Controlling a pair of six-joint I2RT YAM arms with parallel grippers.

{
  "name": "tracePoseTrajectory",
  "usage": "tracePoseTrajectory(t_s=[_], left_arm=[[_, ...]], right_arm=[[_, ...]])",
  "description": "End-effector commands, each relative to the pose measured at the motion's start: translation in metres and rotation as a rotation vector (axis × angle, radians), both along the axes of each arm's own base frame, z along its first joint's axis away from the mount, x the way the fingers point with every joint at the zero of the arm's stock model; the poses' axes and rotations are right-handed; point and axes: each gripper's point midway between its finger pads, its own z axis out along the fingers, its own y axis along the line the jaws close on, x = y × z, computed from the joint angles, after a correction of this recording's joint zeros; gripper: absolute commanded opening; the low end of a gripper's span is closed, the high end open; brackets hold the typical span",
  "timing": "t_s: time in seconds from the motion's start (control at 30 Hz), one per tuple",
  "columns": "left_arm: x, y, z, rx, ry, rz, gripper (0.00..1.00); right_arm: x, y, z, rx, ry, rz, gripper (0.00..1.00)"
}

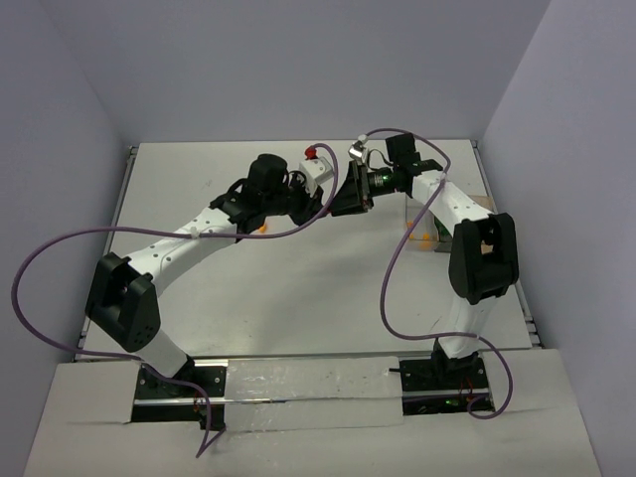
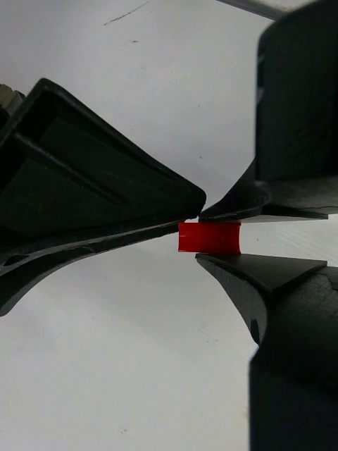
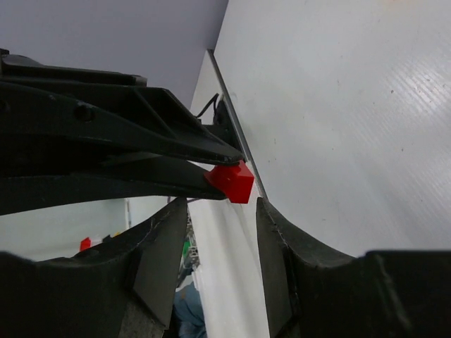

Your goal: Sort the legos into containers by color

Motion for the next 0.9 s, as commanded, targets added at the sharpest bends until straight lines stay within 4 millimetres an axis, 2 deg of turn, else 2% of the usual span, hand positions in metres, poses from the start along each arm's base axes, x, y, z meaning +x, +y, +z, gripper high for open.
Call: tracePoseTrajectory(t_s=[0.0,0.27,0.77,0.87], left_arm=[[-0.005,-0.003,0.025,-0.037,-0.03,-0.016,0.0],[-0.011,-0.008,0.03,-0.054,-0.013,-0.042,0.0],[-0.014,-0.015,0.04,-0.087,0.008,-0.051,0.0],[-0.01,-0.015,0.042,-0.088,0.005,-0.034,0.0]], right_arm=[[0.002,0.005,-0.002,0.021,0.01,0.017,0.51],[0.005,0.006,-0.001,0.025,0.011,0.02,0.5],[0.004,0.006,-0.004,0.042,0.033,0.038,0.32],[0.0,0.006,-0.006,0.046,0.044,0.047,0.31]])
